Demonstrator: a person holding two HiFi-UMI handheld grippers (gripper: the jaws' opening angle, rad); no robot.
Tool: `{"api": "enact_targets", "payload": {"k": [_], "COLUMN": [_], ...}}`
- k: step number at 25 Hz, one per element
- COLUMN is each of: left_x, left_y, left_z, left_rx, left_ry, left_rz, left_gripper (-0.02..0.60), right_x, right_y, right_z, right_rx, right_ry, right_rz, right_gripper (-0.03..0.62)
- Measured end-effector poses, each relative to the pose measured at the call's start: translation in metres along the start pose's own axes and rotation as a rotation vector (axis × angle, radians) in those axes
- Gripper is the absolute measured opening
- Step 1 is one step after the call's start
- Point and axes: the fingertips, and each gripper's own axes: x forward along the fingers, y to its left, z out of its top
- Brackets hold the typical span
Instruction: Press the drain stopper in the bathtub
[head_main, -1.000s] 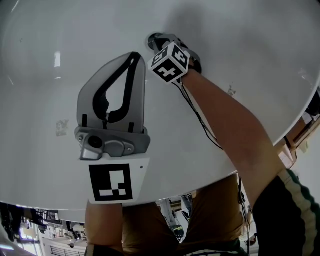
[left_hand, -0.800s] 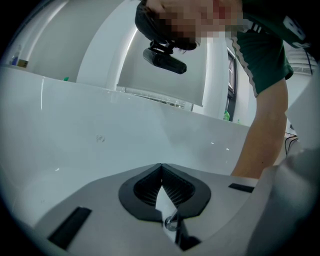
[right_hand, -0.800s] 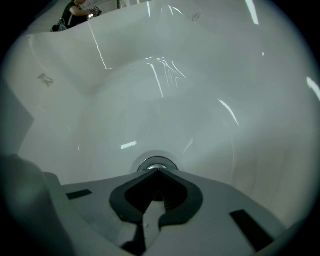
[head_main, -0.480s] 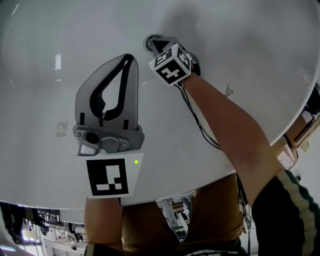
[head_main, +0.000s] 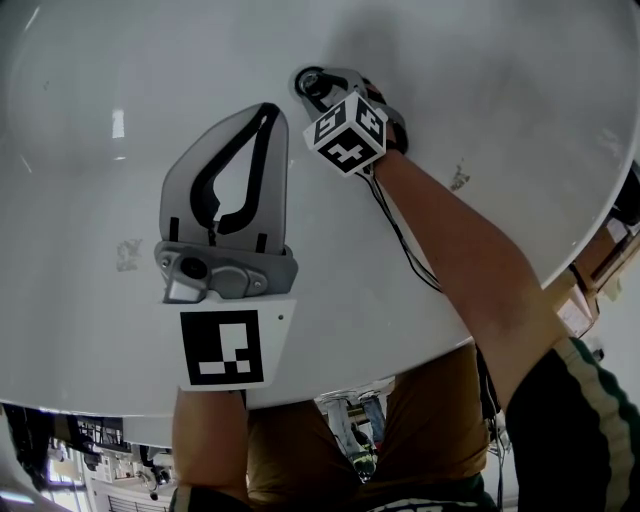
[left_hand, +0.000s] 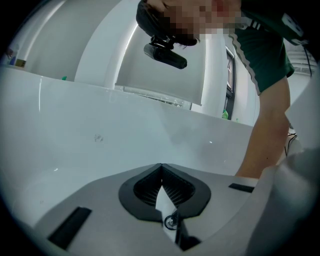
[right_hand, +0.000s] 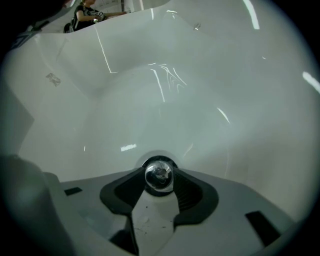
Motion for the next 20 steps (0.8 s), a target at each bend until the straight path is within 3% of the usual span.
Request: {"api": "enact_targets", "payload": {"k": [3, 9, 16, 20], "left_x": [0.0, 0.0, 0.0, 0.0], "left_y": [0.0, 0.001, 0.003, 0.0], "left_z": [0.001, 0.004, 0.005, 0.002], "left_rx": [0.003, 0.008, 0.01, 0.01], "left_ry": [-0.006, -0.014, -0.009, -0.006], "left_rz": [-0.002, 0.0, 0.018, 0.005], "left_gripper": [0.007, 0.008, 0.007, 0.007], "right_x": [0.005, 0.008, 0.012, 0.018], "right_y": [0.002, 0.009, 0.016, 0.017], "right_z": [-0.002, 0.002, -0.003, -0.007], "right_rx": [-0.077, -0.389, -0.686, -0.749], "right_ry": [0.026, 0.073, 0.188, 0.216], "right_rz": [0.002, 0.009, 0.092, 0.112], "right_gripper": [0.186, 0.186, 0.209, 0.209]}}
